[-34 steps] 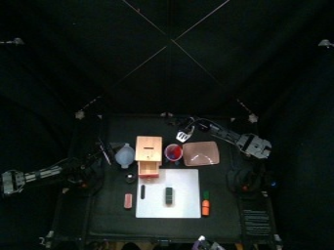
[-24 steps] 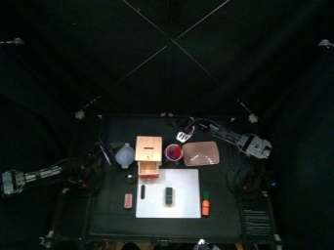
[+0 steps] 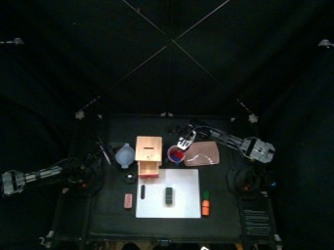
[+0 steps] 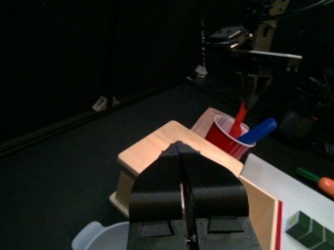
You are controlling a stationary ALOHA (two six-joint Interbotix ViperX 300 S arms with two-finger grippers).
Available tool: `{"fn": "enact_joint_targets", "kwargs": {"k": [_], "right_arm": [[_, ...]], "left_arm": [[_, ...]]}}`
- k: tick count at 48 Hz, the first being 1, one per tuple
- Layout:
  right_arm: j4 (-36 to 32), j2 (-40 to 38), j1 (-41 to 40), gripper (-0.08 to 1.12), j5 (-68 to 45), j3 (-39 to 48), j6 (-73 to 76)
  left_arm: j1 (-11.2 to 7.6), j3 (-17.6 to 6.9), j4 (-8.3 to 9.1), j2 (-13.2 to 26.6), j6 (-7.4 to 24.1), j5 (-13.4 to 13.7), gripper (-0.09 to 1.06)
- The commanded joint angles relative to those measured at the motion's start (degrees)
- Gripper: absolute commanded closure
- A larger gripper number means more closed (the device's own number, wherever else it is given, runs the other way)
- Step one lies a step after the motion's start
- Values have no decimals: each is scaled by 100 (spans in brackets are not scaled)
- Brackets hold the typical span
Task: Place sushi on board then cut the sushi with the knife then place the pieces on the plate
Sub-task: Grasp knife edge with left hand
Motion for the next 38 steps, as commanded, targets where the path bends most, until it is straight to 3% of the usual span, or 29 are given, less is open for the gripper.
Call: {"fn": "enact_joint_targets", "kwargs": {"k": [1, 38], "right_arm": [[-88, -193, 18, 63, 26, -70, 18], [-299, -316, -88, 64, 791, -1573, 149]], "left_arm": [[35, -70, 0, 18, 0, -18, 90], [105, -70, 0, 18, -9, 26, 90]]}}
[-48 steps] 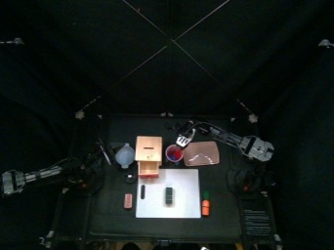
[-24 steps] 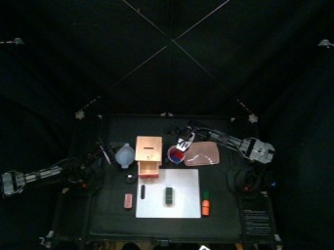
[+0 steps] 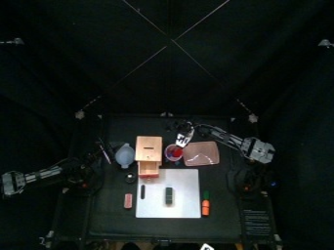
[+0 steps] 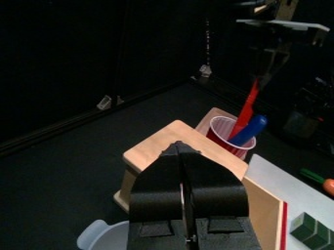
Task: Place sushi on board then cut the sushi with the knife then place the pieces on the plate
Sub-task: Grasp knife edge with left hand
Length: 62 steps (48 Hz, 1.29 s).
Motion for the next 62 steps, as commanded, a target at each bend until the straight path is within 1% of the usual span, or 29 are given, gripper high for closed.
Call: {"fn": "enact_joint_targets", "kwargs": {"k": [1, 8, 12, 22, 29, 37, 41, 44, 48, 50, 56, 58, 62], "right_arm": [[-18, -334, -114, 64, 105, -396, 114], [-264, -545, -193, 64, 167, -501, 202], [-396, -712, -193, 64, 167, -475, 220], [-466, -1327, -141, 64, 149, -149, 246], [-457, -1793, 26, 64, -35, 466, 255], [-396, -2338, 334, 64, -510, 1248, 281], [-281, -2689, 501, 64, -888, 1661, 299], [-158, -2927, 633, 64, -1222, 1942, 308], [18, -3296, 844, 64, -1828, 2417, 299], [97, -3445, 949, 64, -2145, 2663, 299], [237, -3920, 1274, 64, -3208, 3480, 255], [246, -4043, 1397, 64, -3568, 3744, 229], [211, -4307, 1679, 64, -4482, 4368, 176]], "left_arm": [[26, -62, 0, 26, -9, -18, 90], [26, -70, 0, 26, -18, -18, 90], [26, -79, -35, 26, -18, -18, 90], [26, -114, -44, 26, -9, -18, 90], [26, -149, -44, 26, 0, -18, 90], [0, -264, -35, 26, 9, -18, 90], [-35, -369, 44, 26, 18, -18, 90], [-123, -457, 132, 35, 18, -18, 90], [-299, -571, 237, 44, 18, -18, 90], [-422, -633, 299, 62, 18, -18, 90], [-721, -765, 404, 193, 26, -18, 90], [-791, -791, 457, 246, 26, -18, 90], [-1037, -835, 642, 378, 26, -18, 90]]}}
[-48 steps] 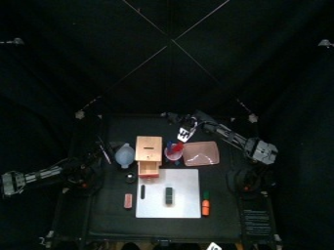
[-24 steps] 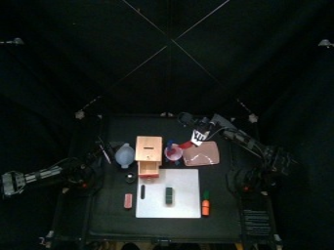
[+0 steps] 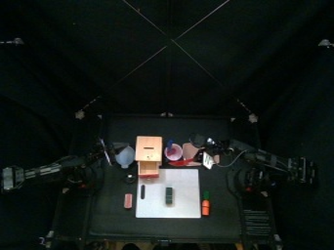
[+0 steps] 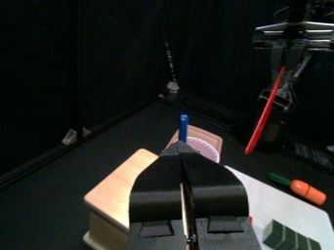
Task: Place sushi on board then cut the sushi with the knife then place the pieces on the plate
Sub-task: Grasp knife edge with left hand
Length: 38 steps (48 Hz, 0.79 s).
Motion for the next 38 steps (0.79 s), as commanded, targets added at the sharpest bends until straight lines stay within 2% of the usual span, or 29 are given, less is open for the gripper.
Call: {"fn": "enact_joint_targets", "kwargs": {"k": [1, 5, 9, 12, 21, 27, 31, 35, 38], "right_arm": [[-9, -448, 378, 64, -1362, 800, -44], [-88, -677, 633, 64, -2224, 1345, -44], [-237, -879, 940, 64, -3129, 1890, -26], [-325, -949, 1134, 64, -3604, 2162, 44], [-483, -896, 1617, 64, -4605, 2646, 53], [-650, -729, 1723, 64, -5054, 2830, 18], [-826, -642, 1767, 64, -5317, 2909, 53], [-896, -563, 1793, 64, -5511, 2909, 62], [-932, -519, 1811, 64, -5572, 2900, 62]], "left_arm": [[-316, -220, 255, 193, 18, -26, 90], [-650, -281, 536, 334, 0, -35, 90], [-1037, -369, 712, 475, -9, -35, 89], [-1336, -448, 747, 598, -18, -35, 89], [-1793, -527, 721, 870, -26, -35, 81], [-2057, -562, 721, 1055, -26, -79, 68], [-2276, -668, 721, 1230, -18, -132, 57], [-2549, -817, 729, 1477, -9, -229, 40], [-2663, -967, 721, 1714, -18, -246, 28]]}}
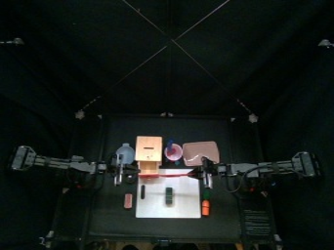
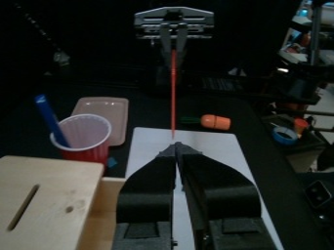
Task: Place sushi on board then cut the sushi with the knife then place the pieces on the plate
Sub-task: Grasp knife edge with left hand
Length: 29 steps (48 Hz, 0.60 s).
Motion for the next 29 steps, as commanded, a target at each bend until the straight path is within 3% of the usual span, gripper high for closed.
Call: {"fn": "enact_joint_targets", "kwargs": {"k": [1, 9, 18, 29], "right_arm": [[-53, 53, 44, 64, -220, -79, 9], [-26, 193, 62, 64, -246, -97, 9], [-26, 308, 193, 64, -264, -149, 18], [0, 334, 264, 64, -343, -167, 18]], "left_arm": [[-255, -396, 9, 378, -18, -105, 24], [-334, -668, 0, 1037, -18, -114, 9], [-334, -1002, 0, 1775, 26, -132, 9], [-308, -1160, -9, 2180, 35, -53, 10]]}}
